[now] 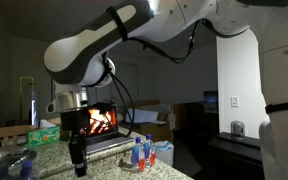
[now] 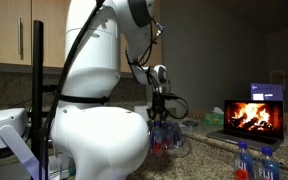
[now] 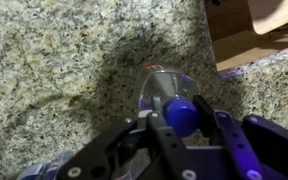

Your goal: Move the three bottles to the right

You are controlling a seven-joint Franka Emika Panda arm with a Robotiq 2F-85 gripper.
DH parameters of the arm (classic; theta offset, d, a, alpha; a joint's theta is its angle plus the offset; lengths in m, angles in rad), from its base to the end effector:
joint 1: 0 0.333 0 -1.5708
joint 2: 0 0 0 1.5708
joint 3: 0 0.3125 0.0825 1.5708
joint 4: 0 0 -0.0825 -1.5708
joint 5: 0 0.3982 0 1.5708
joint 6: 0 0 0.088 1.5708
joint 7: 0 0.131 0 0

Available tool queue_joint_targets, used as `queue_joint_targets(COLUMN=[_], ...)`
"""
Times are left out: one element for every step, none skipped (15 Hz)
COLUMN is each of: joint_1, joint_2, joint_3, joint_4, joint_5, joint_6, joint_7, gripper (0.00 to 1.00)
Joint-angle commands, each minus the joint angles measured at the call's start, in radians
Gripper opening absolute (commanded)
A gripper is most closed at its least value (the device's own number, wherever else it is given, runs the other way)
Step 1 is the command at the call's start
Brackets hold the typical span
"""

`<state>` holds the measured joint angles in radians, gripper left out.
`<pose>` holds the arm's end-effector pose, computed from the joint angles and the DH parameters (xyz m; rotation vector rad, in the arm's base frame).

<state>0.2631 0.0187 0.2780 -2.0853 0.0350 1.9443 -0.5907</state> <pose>0.4607 0.2803 0.3697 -2.6218 -1.6379 0.2448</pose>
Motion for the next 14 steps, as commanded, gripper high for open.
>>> queue_joint_targets(joint_1=[0.007,0.014,0.021,0.025,0.025,0.025,0.019,0.009,0.002,-0.005,-0.009,-0.017,-0.026,-0.032], joint_2=[-0.025,-0.048,-0.064,-0.074,-0.078,-0.078,-0.08,-0.099,-0.115,-0.137,-0.154,-0.175,-0.192,-0.21], joint_3=[-0.001,0.002,0.005,0.008,0.009,0.009,0.002,-0.007,-0.018,-0.031,-0.044,-0.062,-0.079,-0.094], joint_4=[-0.028,-0.06,-0.083,-0.097,-0.103,-0.103,-0.103,-0.122,-0.136,-0.155,-0.166,-0.18,-0.194,-0.208], joint_5=[0.002,0.002,0.002,0.002,0.002,0.002,0.034,0.051,0.073,0.098,0.123,0.159,0.185,0.203], joint_6=[0.019,0.044,0.059,0.067,0.068,0.068,0.07,0.105,0.117,0.136,0.151,0.164,0.176,0.19], joint_7=[0.048,0.087,0.109,0.121,0.126,0.127,0.164,0.22,0.227,0.233,0.24,0.228,0.226,0.238], gripper=[0.36,0.36,0.36,0.36,0.36,0.14,0.14,0.14,0.14,0.14,0.14,0.14,0.14,0.14])
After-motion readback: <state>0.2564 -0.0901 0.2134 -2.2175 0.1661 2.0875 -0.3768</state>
